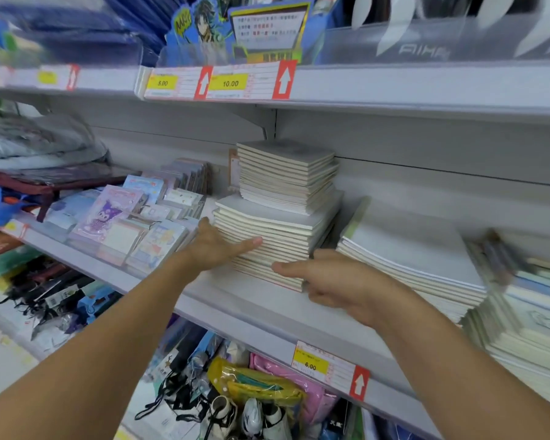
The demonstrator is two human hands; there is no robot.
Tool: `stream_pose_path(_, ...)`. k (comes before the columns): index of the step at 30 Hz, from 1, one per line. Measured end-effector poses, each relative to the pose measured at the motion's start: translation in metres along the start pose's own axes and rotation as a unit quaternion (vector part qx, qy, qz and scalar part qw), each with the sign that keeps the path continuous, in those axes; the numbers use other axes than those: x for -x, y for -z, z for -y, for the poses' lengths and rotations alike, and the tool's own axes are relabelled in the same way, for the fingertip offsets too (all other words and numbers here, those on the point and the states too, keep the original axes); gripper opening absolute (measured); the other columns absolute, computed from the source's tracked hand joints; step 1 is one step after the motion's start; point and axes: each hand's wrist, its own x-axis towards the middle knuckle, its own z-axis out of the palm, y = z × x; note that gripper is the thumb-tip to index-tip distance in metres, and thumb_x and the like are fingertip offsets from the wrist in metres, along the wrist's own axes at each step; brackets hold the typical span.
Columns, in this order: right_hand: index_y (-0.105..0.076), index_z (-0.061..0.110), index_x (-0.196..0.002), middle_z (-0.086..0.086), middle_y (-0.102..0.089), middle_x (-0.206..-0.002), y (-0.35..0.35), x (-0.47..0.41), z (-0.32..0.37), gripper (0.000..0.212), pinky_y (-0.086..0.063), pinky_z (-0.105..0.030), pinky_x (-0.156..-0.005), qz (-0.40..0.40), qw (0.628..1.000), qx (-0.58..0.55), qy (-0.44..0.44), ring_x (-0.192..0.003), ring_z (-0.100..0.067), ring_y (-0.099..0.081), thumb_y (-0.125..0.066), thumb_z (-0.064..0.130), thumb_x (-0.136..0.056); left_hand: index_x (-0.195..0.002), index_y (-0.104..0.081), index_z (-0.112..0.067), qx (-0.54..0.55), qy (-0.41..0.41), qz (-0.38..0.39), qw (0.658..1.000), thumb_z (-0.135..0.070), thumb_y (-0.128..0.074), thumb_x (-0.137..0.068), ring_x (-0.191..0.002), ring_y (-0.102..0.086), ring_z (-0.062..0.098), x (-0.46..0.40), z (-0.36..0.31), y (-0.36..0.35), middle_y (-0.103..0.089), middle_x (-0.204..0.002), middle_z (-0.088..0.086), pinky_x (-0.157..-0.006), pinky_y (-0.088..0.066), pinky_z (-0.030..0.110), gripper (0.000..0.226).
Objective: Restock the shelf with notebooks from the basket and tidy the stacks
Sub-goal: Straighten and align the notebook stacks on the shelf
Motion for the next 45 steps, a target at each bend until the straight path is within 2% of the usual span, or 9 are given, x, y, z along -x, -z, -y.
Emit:
stream_pose_path(5, -0.072, 0.009, -0.071, -0.005, -0.067, -0.064, 0.052, -0.002, 0.058, 0.046, -0.054, -0.030, -0.058, -0.279, 0.910, 0.235, 0.200, -0.065, -0.025, -0.065, -0.078, 0.055, -0.074, -0.136, -0.039, -0.006, 0.029, -0.164, -0.185, 0.968, -0.067, -0.062, -0.078, -0.119, -0.051, 0.016, -0.012, -0.055, 0.015, -0.054, -0.131, 0.004, -0.096, -0.039, 0.021, 0.088)
stream_pose_path(10, -0.068, 0.019, -0.089, -0.001, -0.069, -0.098, 0.057, -0.073, 0.060, 0.058, -0.043, -0.024, -0.066, -0.201, 0.910, 0.349, 0.096, -0.088, -0.020, -0.063, -0.086, 0.064, -0.056, -0.131, -0.052, -0.013, -0.125, -0.107, -0.031, 0.986, -0.071, -0.086, -0.024, -0.119, -0.058, 0.020, -0.056, -0.074, 0.013, -0.062, -0.127, 0.000, -0.106, -0.046, 0.036, 0.126)
stream_pose_path(14, -0.056, 0.019, -0.073, -0.007, -0.070, -0.102, 0.056, -0.094, 0.044, 0.047, -0.053, -0.031, -0.073, -0.223, 0.909, 0.325, 0.138, -0.094, -0.024, -0.065, -0.083, 0.057, -0.067, -0.128, -0.054, -0.011, -0.204, -0.108, -0.112, 0.967, -0.051, -0.089, -0.054, -0.118, -0.057, 0.031, -0.068, -0.066, 0.004, -0.062, -0.128, 0.008, -0.103, -0.046, 0.043, 0.091)
stream_pose_path(25, -0.050, 0.012, -0.077, -0.006, -0.059, -0.096, 0.056, -0.103, 0.036, 0.037, -0.038, -0.027, -0.069, -0.211, 0.861, 0.418, 0.197, -0.087, -0.026, -0.056, -0.059, 0.042, -0.096, -0.125, -0.051, -0.008, -0.273, -0.141, -0.146, 0.940, -0.053, -0.083, -0.064, -0.117, -0.053, 0.037, -0.067, -0.072, -0.005, -0.059, -0.127, 0.015, -0.097, -0.044, 0.040, 0.082)
stream_pose_path(31, -0.058, 0.024, -0.060, 0.011, -0.059, -0.070, 0.063, -0.102, 0.033, 0.033, -0.045, -0.025, -0.069, -0.214, 0.919, 0.276, 0.183, -0.085, -0.016, -0.063, -0.080, 0.043, -0.076, -0.119, -0.059, -0.013, -0.194, -0.120, -0.115, 0.967, -0.058, -0.086, -0.054, -0.107, -0.060, 0.024, -0.058, -0.070, -0.001, -0.065, -0.115, 0.000, -0.096, -0.050, 0.036, 0.084)
stream_pose_path(35, -0.072, 0.015, -0.090, 0.000, -0.071, -0.094, 0.063, -0.111, 0.029, 0.030, -0.055, -0.032, -0.079, -0.231, 0.917, 0.261, 0.196, -0.093, -0.020, -0.066, -0.081, 0.040, -0.075, -0.108, -0.064, -0.017, -0.157, -0.114, -0.088, 0.977, -0.053, -0.086, -0.060, -0.102, -0.062, 0.023, -0.061, -0.075, -0.003, -0.067, -0.106, -0.001, -0.094, -0.051, 0.033, 0.064)
stream_pose_path(41, -0.071, 0.019, -0.102, 0.001, -0.071, -0.099, 0.061, -0.102, 0.034, 0.044, -0.056, -0.029, -0.078, -0.206, 0.932, 0.246, 0.170, -0.090, -0.018, -0.067, -0.080, 0.047, -0.069, -0.125, -0.061, -0.018, -0.075, -0.081, 0.025, 0.994, -0.051, -0.090, -0.051, -0.112, -0.060, 0.016, -0.057, -0.089, 0.003, -0.066, -0.119, -0.008, -0.102, -0.044, 0.030, 0.086)
stream_pose_path(43, -0.066, 0.017, -0.088, 0.000, -0.065, -0.085, 0.069, -0.097, 0.042, 0.028, -0.051, -0.022, -0.059, -0.156, 0.973, 0.023, 0.166, -0.069, -0.015, -0.063, -0.070, 0.040, -0.074, -0.124, -0.063, -0.017, 0.049, -0.068, 0.115, 0.990, -0.051, -0.090, -0.050, -0.114, -0.062, 0.017, -0.053, -0.100, 0.006, -0.069, -0.119, -0.003, -0.106, -0.042, 0.035, 0.085)
stream_pose_path(45, -0.059, 0.015, -0.078, -0.004, -0.055, -0.076, 0.075, -0.095, 0.052, 0.023, -0.042, -0.017, -0.049, -0.060, 0.949, -0.275, 0.142, -0.058, -0.015, -0.053, -0.053, 0.035, -0.088, -0.135, -0.056, -0.018, 0.167, -0.038, 0.105, 0.980, -0.074, -0.079, -0.047, -0.121, -0.059, 0.022, -0.054, -0.109, 0.006, -0.065, -0.129, 0.002, -0.112, -0.036, 0.043, 0.107)
